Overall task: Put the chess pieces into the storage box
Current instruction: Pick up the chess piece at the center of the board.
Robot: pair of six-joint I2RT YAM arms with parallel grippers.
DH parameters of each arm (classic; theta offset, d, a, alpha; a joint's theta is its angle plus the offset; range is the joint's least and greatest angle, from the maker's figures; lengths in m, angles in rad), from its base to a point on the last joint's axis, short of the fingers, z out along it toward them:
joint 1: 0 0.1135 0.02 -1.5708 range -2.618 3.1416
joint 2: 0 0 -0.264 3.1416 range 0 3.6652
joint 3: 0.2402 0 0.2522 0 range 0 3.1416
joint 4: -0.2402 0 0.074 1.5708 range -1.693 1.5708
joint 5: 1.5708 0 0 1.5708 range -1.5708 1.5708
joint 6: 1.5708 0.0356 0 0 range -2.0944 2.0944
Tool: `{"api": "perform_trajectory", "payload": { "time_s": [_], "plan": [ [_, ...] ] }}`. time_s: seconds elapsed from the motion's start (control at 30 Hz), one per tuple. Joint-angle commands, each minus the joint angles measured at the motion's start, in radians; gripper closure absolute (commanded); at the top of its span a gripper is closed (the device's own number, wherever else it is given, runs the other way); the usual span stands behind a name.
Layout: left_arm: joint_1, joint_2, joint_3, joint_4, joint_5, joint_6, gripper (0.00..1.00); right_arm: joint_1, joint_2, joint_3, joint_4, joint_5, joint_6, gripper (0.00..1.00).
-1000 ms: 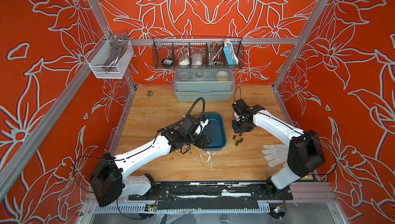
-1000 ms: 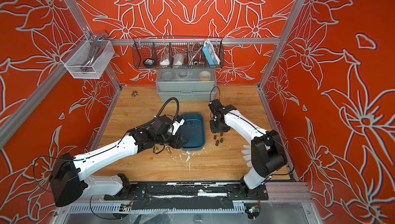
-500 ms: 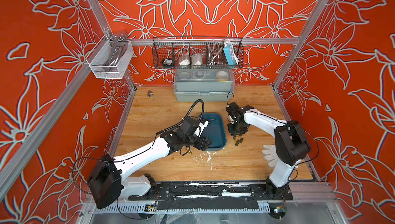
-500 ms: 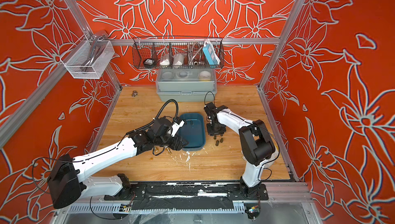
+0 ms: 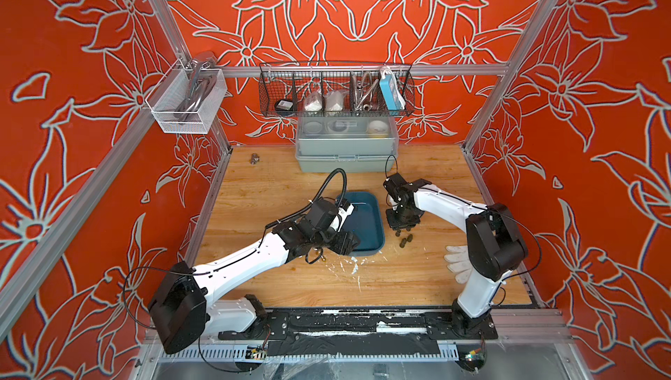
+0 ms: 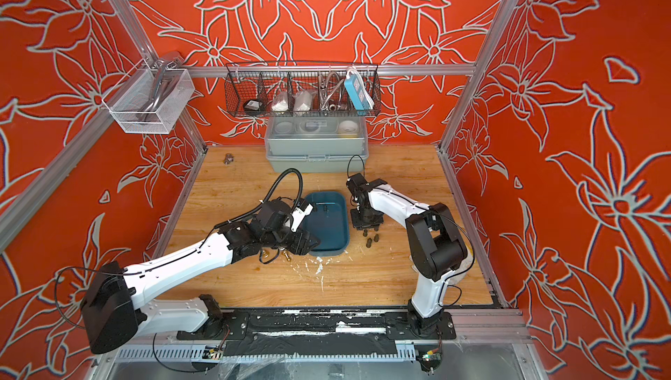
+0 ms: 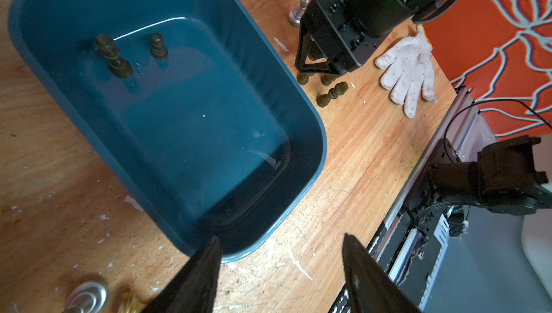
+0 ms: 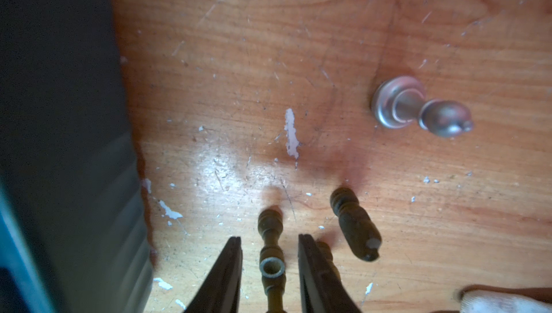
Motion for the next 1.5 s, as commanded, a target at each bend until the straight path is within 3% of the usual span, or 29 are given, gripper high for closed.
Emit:
{"api": "perform_trajectory", "payload": {
  "time_s": [0.0,0.47,1.47],
  "plan": [
    [-0.002,0.010,0.012,0.011,-0.002,0.002,0.36,-0.006,0.031,-0.011,-0.023,0.010,0.005,0.64],
    [-0.002,0.018,0.020,0.005,-0.008,0.008,0.36,-0.008,0.037,-0.032,-0.006,0.012,0.009,0.73],
    [-0.002,0.017,0.023,-0.005,-0.044,0.019,0.35,-0.009,0.021,-0.054,0.031,0.002,0.006,0.82]
  ]
}}
